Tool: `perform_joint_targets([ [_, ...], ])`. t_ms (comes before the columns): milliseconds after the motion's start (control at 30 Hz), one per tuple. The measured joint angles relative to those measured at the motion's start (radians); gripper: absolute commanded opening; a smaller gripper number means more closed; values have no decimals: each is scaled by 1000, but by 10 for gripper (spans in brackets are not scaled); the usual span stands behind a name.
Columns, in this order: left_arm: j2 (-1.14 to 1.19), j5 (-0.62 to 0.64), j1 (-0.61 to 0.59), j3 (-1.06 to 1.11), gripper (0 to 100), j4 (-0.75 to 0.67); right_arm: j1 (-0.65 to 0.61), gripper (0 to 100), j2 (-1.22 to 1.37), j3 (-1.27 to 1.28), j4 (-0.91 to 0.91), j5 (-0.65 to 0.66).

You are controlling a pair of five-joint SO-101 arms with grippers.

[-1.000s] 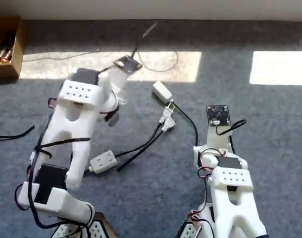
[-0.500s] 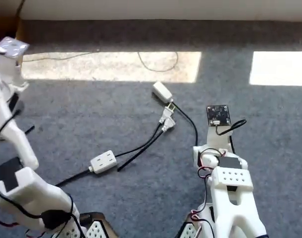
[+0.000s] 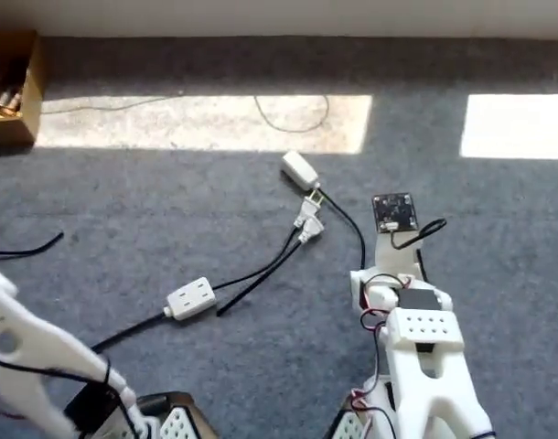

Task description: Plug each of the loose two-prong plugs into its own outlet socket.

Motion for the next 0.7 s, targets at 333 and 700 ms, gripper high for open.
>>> perform_joint_targets([
  [333, 31, 5, -28, -296, 300, 153, -2, 296, 0, 0, 0, 0],
  [700, 31, 138, 72, -301, 299, 158, -2, 296, 0, 0, 0, 0],
])
